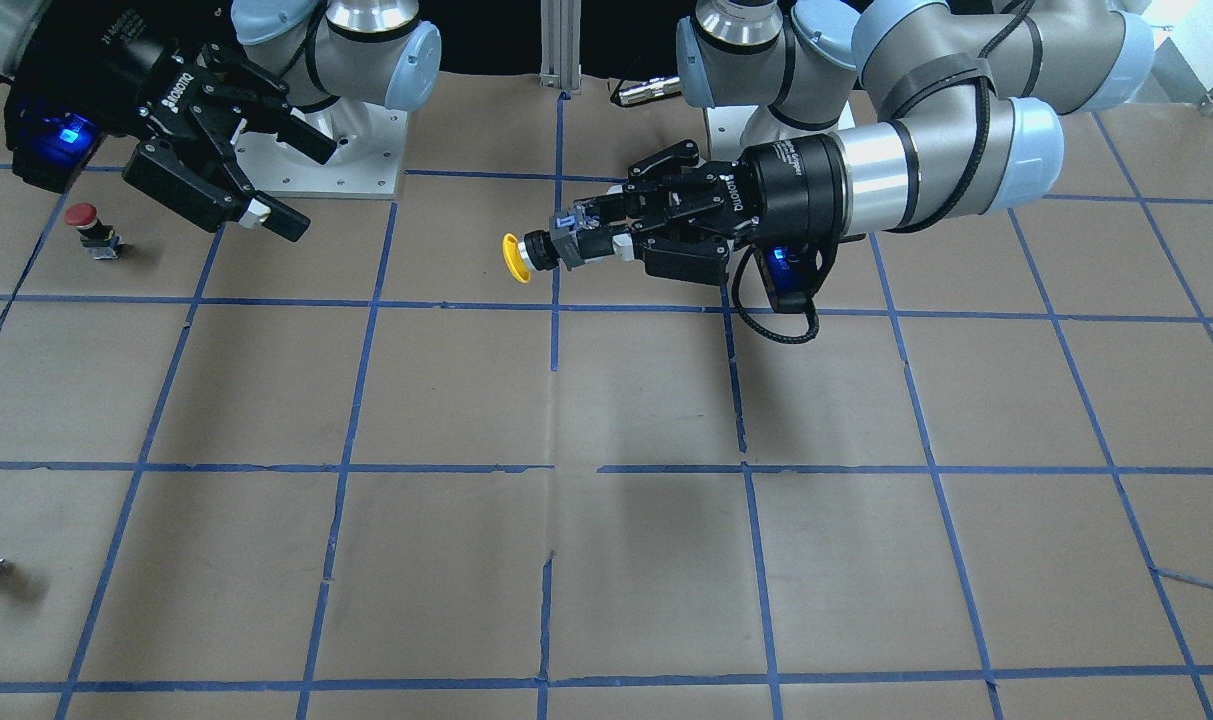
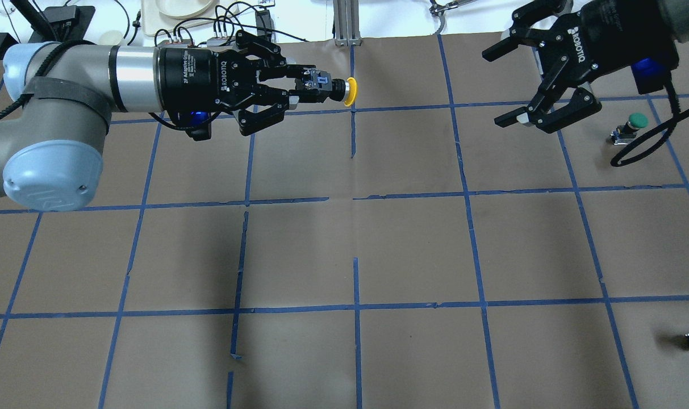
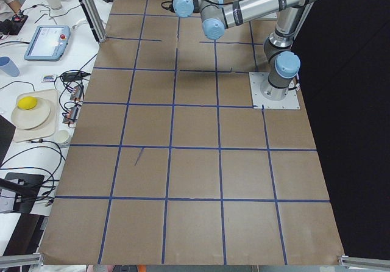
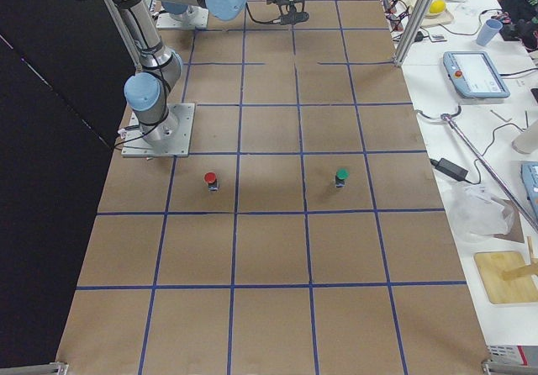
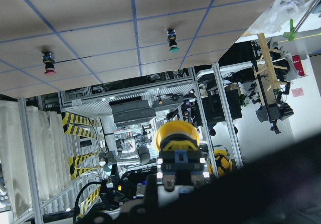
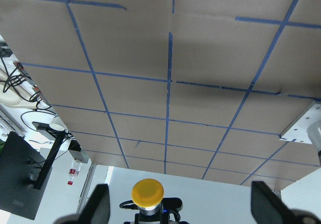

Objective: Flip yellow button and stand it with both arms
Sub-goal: 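Lift the yellow button and carry it toward the right gripper, then bring the right gripper to the yellow cap held by the left gripper, then close the right gripper on the yellow cap and open the left gripper, then carry the button away with the right gripper while the left gripper withdraws, then lower the button cap-up beside the green button with the right gripper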

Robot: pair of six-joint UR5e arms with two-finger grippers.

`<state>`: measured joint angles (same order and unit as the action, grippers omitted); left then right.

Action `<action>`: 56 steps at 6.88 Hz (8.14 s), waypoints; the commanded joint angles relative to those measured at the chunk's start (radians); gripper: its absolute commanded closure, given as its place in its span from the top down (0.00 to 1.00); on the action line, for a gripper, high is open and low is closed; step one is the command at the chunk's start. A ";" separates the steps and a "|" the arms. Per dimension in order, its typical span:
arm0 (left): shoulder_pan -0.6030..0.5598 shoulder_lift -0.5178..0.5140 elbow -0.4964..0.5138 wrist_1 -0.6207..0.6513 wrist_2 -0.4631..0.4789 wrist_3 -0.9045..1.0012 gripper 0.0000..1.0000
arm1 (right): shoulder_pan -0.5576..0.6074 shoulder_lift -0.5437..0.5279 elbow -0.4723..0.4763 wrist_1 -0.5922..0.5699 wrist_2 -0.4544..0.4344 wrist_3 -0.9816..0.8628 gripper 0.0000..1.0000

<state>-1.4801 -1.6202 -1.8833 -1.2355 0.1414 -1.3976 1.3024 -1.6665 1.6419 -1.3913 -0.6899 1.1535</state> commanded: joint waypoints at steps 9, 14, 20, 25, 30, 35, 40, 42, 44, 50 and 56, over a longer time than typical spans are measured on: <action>-0.098 -0.004 0.007 0.016 -0.147 -0.092 0.00 | 0.110 -0.013 0.024 -0.075 0.162 0.083 0.99; -0.101 -0.001 0.009 0.016 -0.144 -0.101 0.01 | 0.110 -0.006 0.027 -0.075 0.155 0.083 0.90; -0.101 0.000 0.012 0.016 -0.144 -0.101 0.02 | 0.104 -0.009 0.026 -0.074 0.167 0.086 0.32; -0.100 -0.004 0.013 0.065 -0.143 -0.098 0.86 | 0.100 -0.007 0.026 -0.074 0.168 0.086 0.16; -0.088 -0.001 0.160 0.060 0.064 -0.133 0.85 | -0.029 0.001 0.024 -0.138 -0.039 -0.181 0.10; -0.103 -0.015 0.247 0.062 0.603 0.110 0.92 | -0.089 0.013 0.076 -0.152 -0.607 -1.164 0.04; -0.120 0.043 0.236 0.044 0.961 0.637 0.98 | -0.247 0.028 0.268 -0.558 -0.768 -1.718 0.01; -0.117 0.089 0.227 -0.069 1.047 0.862 0.98 | -0.313 0.037 0.306 -0.638 -0.757 -1.909 0.01; -0.106 0.131 0.231 -0.194 1.229 1.126 0.98 | -0.348 0.059 0.315 -0.667 -0.720 -2.054 0.01; -0.100 0.145 0.231 -0.275 1.331 1.462 0.99 | -0.377 0.136 0.317 -0.732 -0.862 -1.358 0.02; -0.100 0.146 0.228 -0.280 1.331 1.462 0.99 | -0.380 0.137 0.429 -1.047 -0.976 -1.016 0.01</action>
<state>-1.5810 -1.4742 -1.6542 -1.5154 1.4726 0.0644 0.9220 -1.5305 2.0448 -2.3715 -1.6258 0.0537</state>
